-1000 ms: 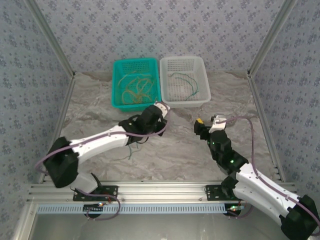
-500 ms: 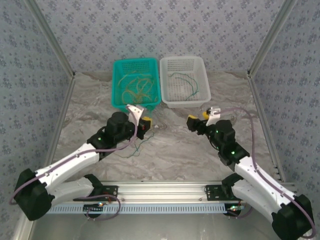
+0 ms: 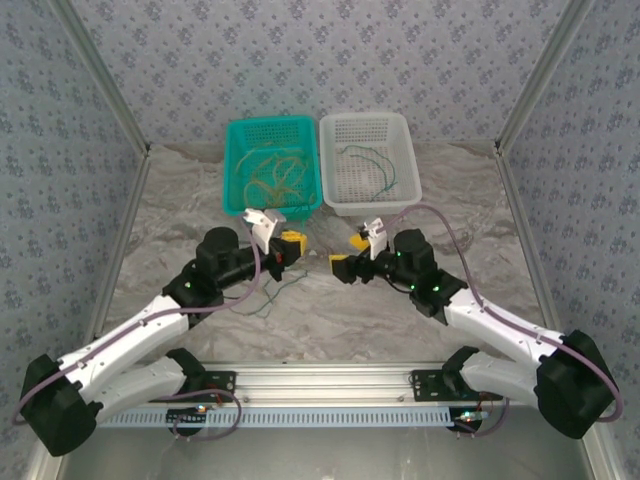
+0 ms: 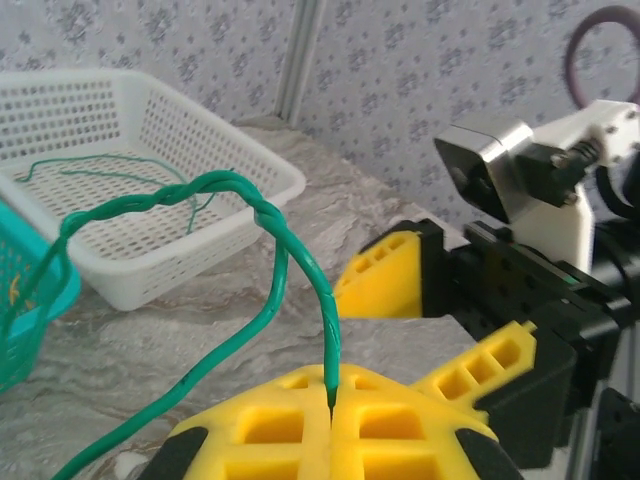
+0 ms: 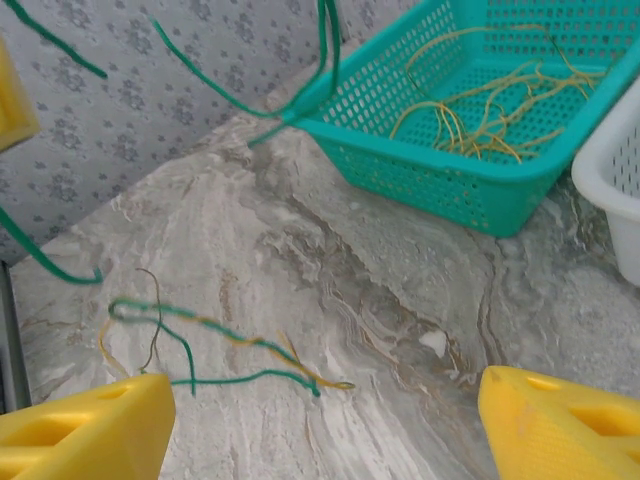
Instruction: Untangle the cables
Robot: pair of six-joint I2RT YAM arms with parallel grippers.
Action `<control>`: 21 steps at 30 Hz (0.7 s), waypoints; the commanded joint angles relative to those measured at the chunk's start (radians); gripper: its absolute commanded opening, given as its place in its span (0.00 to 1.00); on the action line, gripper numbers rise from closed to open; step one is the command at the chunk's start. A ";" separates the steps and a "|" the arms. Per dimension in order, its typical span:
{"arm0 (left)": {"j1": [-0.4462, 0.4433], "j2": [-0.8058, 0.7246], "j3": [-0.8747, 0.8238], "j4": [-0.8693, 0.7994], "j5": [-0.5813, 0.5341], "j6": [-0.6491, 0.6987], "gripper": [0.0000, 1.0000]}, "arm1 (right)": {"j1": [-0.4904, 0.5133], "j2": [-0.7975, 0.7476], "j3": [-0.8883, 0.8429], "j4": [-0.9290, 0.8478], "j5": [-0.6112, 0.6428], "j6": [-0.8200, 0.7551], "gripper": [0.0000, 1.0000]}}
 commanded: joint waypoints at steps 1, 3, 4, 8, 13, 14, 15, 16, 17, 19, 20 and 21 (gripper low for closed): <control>0.006 -0.054 -0.007 0.099 0.063 -0.007 0.00 | -0.007 0.029 0.031 0.069 -0.101 -0.046 0.84; 0.005 -0.068 0.009 0.080 0.061 -0.004 0.00 | -0.005 0.058 0.061 0.038 -0.101 -0.058 0.84; 0.005 -0.078 0.015 0.074 0.058 -0.004 0.00 | -0.005 0.070 0.070 0.040 -0.090 -0.055 0.84; 0.008 -0.130 0.031 0.076 0.057 -0.004 0.00 | -0.003 0.064 0.070 0.071 -0.074 -0.045 0.84; 0.019 -0.154 0.041 0.093 0.069 -0.021 0.00 | -0.011 -0.019 0.062 0.062 -0.039 -0.052 0.85; 0.032 -0.148 0.046 0.091 0.053 -0.047 0.00 | -0.020 -0.041 0.061 0.060 -0.060 -0.053 0.85; 0.049 -0.138 0.050 0.095 0.067 -0.073 0.00 | -0.030 -0.054 0.064 0.053 -0.092 -0.051 0.85; 0.066 -0.125 0.049 0.125 0.105 -0.102 0.00 | -0.044 -0.067 0.071 0.044 -0.138 -0.043 0.85; 0.074 -0.110 0.035 0.193 0.178 -0.118 0.00 | -0.060 -0.076 0.078 0.042 -0.194 -0.020 0.86; 0.068 -0.086 -0.001 0.306 0.300 -0.112 0.00 | -0.108 -0.083 0.078 0.071 -0.254 0.080 0.95; 0.060 -0.082 -0.014 0.316 0.314 -0.082 0.00 | -0.139 -0.078 0.092 0.059 -0.229 0.151 0.97; 0.047 -0.083 -0.023 0.297 0.297 -0.043 0.00 | -0.180 -0.068 0.111 0.034 -0.208 0.220 0.98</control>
